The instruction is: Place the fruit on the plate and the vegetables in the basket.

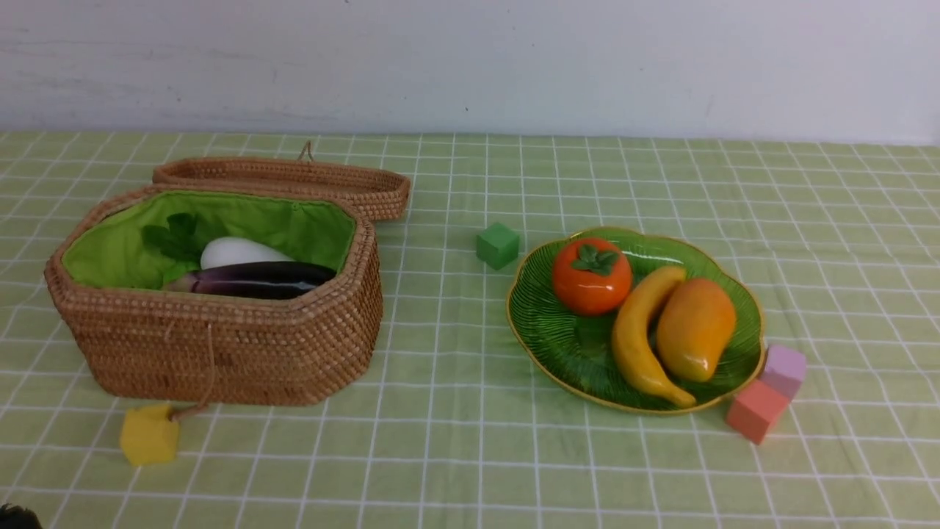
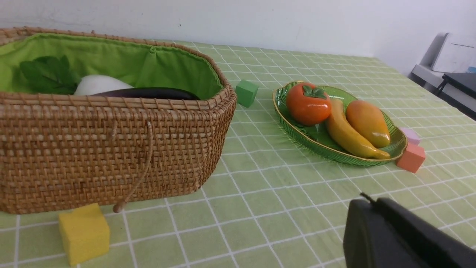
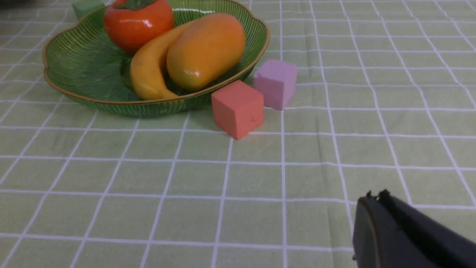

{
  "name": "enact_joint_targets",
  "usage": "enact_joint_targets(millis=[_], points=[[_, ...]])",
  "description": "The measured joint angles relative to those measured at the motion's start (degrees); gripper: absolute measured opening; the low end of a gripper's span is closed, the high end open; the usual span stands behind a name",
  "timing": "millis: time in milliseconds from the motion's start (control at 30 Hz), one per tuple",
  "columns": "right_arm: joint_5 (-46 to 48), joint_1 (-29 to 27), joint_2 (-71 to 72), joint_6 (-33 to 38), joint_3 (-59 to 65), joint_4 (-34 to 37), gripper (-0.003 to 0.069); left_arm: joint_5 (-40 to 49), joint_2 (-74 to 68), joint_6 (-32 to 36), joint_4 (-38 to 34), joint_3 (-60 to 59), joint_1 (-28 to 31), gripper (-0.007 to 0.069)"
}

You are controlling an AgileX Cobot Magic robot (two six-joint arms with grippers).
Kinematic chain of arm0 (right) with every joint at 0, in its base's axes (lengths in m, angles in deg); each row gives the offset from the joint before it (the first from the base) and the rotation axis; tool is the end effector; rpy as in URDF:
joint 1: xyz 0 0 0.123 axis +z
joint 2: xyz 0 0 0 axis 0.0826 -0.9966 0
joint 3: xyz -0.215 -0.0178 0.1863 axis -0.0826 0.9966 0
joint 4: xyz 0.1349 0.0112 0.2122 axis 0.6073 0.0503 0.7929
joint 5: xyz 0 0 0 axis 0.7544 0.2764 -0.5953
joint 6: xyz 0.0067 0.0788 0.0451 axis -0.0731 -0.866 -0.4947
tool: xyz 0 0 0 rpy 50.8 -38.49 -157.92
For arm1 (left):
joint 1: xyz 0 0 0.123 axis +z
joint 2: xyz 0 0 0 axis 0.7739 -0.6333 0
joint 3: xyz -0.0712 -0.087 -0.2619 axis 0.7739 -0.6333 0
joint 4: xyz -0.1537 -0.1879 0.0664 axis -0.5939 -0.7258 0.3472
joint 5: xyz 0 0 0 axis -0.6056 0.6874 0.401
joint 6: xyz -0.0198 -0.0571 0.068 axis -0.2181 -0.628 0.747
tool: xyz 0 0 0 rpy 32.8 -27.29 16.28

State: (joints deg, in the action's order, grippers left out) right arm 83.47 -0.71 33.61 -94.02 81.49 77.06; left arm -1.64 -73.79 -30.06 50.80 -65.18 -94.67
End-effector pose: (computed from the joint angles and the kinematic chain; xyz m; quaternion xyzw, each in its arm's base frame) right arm 0.0520 0.0033 0.1731 0.0146 0.8068 0.0496 0.5886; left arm 0.0368 -0.0077 0.2555 0.1029 0.7437 -0.2612 0.6067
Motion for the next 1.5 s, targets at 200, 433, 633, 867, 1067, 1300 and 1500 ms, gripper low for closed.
enact_joint_targets(millis=[200,433,633,867,1067,1300,1500], points=[[0.0,0.0,0.0,0.0,0.0,0.05,-0.0016,0.02,0.0,0.0,0.0,0.0,0.0,-0.0009],[0.0,0.0,0.0,0.0,0.0,0.05,-0.001,0.02,0.0,0.0,0.0,0.0,0.0,-0.0002],[0.0,0.0,0.0,0.0,0.0,0.05,-0.0008,0.02,0.0,0.0,0.0,0.0,0.0,0.0004],[0.0,0.0,0.0,0.0,0.0,0.05,-0.0001,-0.04,0.0,0.74,0.64,0.0,1.77,0.0004],[0.0,0.0,0.0,0.0,0.0,0.05,0.0003,-2.5,0.0,11.06,-5.2,-0.07,17.06,-0.0013],[0.0,0.0,0.0,0.0,0.0,0.05,0.0012,-13.0,0.0,29.61,-23.26,-6.72,36.57,-0.0013],[0.0,0.0,0.0,0.0,0.0,0.05,0.0018,-16.12,0.0,32.13,-28.24,-14.94,40.52,-0.0013]])
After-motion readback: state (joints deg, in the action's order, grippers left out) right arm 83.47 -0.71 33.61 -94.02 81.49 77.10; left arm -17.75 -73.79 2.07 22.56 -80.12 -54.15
